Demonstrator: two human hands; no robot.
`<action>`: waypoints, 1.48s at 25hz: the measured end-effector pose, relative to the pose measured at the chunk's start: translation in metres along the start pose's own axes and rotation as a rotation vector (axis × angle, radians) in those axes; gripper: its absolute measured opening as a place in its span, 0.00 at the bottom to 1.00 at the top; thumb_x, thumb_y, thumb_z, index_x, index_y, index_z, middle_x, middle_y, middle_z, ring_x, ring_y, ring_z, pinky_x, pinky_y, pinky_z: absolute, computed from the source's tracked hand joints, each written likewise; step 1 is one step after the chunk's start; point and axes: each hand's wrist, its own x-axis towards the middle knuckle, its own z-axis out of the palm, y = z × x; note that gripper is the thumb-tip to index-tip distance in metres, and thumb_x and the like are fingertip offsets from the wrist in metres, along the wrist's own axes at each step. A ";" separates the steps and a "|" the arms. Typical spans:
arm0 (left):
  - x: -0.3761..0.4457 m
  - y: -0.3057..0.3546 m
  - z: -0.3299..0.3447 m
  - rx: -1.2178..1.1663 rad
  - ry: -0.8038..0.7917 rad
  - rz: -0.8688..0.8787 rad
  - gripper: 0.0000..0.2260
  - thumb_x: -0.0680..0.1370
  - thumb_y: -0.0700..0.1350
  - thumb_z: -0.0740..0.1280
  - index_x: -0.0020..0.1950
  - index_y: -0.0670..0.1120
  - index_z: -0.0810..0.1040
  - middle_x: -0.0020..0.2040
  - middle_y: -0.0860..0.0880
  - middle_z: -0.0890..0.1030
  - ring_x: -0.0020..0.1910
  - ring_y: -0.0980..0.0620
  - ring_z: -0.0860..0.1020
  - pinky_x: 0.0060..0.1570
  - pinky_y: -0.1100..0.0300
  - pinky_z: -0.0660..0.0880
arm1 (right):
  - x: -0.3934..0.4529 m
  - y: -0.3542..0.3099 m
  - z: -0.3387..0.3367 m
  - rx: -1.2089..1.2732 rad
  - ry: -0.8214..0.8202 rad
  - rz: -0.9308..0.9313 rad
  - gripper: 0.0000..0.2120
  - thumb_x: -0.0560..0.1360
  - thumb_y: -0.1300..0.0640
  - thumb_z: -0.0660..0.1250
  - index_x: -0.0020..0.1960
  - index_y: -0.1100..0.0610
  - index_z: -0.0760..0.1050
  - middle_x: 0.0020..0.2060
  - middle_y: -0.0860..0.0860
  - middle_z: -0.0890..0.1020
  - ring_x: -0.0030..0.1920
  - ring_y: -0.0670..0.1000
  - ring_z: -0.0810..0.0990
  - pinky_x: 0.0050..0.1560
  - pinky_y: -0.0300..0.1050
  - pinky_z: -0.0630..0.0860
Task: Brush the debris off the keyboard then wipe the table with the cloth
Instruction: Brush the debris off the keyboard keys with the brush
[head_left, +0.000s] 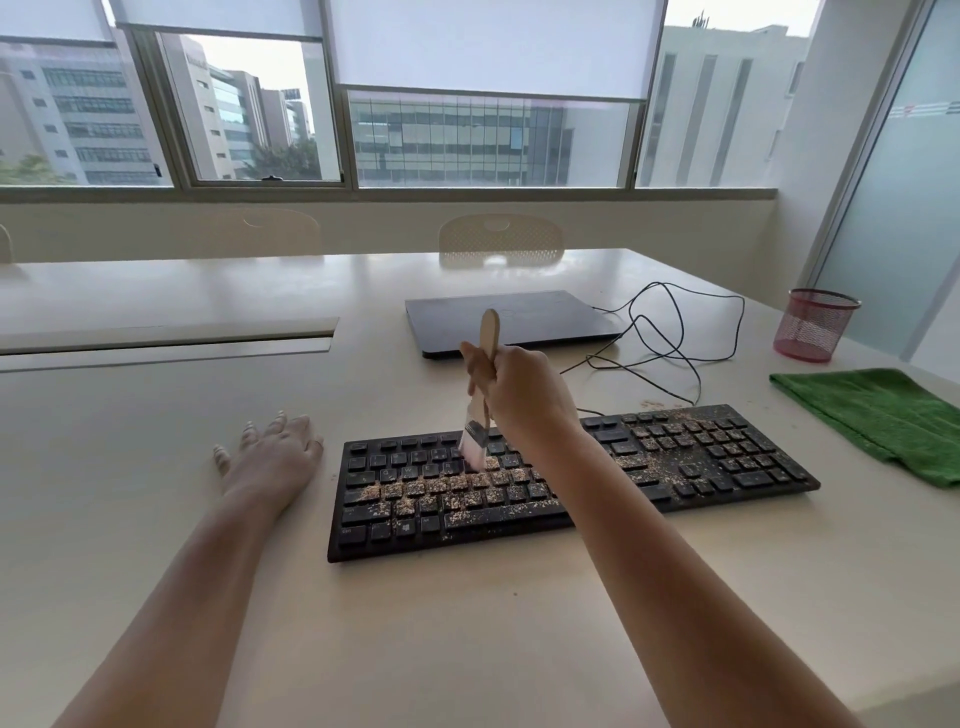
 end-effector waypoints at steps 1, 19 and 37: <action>0.000 0.000 0.000 -0.001 0.000 0.000 0.22 0.82 0.55 0.49 0.76 0.53 0.57 0.78 0.51 0.53 0.77 0.45 0.50 0.72 0.41 0.46 | 0.001 0.001 0.000 -0.009 0.018 -0.010 0.23 0.79 0.42 0.53 0.47 0.58 0.79 0.28 0.46 0.77 0.30 0.50 0.78 0.35 0.43 0.76; 0.003 -0.002 0.001 -0.002 -0.001 0.007 0.23 0.82 0.56 0.49 0.76 0.53 0.56 0.78 0.52 0.52 0.77 0.46 0.50 0.72 0.41 0.46 | 0.004 0.012 -0.011 -0.146 0.017 0.071 0.23 0.79 0.41 0.54 0.50 0.55 0.80 0.39 0.50 0.83 0.37 0.51 0.80 0.32 0.40 0.71; 0.005 -0.004 0.002 -0.027 0.004 0.008 0.22 0.82 0.56 0.50 0.76 0.54 0.57 0.78 0.52 0.52 0.77 0.46 0.50 0.73 0.41 0.46 | 0.006 0.016 -0.014 -0.153 -0.081 0.107 0.26 0.77 0.36 0.54 0.48 0.56 0.80 0.38 0.51 0.83 0.38 0.52 0.82 0.41 0.47 0.79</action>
